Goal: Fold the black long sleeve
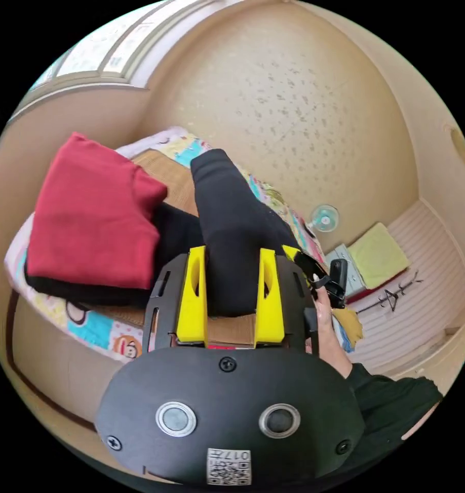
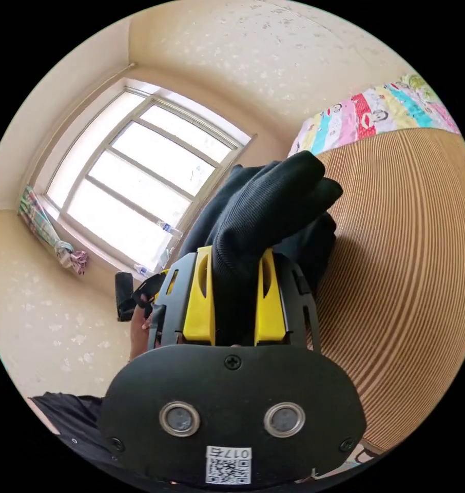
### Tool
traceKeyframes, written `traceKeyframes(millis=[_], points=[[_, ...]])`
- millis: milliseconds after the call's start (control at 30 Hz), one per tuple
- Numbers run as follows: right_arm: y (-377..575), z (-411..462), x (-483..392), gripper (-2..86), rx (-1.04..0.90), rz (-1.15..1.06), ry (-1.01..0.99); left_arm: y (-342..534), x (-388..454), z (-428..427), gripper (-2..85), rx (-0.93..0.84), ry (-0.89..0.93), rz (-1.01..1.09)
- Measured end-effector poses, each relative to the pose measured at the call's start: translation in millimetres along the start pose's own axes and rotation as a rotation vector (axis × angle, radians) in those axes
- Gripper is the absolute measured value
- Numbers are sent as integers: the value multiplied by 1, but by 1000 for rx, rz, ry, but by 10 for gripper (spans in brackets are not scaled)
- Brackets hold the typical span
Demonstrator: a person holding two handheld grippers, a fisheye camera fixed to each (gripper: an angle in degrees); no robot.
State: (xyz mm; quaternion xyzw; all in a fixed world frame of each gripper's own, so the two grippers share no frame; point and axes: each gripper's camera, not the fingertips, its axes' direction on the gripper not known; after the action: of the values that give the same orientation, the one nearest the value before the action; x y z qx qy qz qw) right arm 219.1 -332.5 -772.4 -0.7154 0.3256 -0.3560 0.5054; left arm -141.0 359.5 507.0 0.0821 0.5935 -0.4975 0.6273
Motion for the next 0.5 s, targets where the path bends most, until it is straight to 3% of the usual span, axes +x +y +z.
traceKeyframes(millis=[67,200,333,500], points=[[7,65,7,125,-166,38,104,17,-29,-19,168,43,-96,-93],[51,86,5,130,-202,-58,225,85,-65,-27,162,88,-27,-166],[114,43,16,129,-250,-185,342,161,-62,-15,147,134,-1,-186],[177,-89,61,108,-151,-64,661,222,-17,19,131,77,-56,-86]])
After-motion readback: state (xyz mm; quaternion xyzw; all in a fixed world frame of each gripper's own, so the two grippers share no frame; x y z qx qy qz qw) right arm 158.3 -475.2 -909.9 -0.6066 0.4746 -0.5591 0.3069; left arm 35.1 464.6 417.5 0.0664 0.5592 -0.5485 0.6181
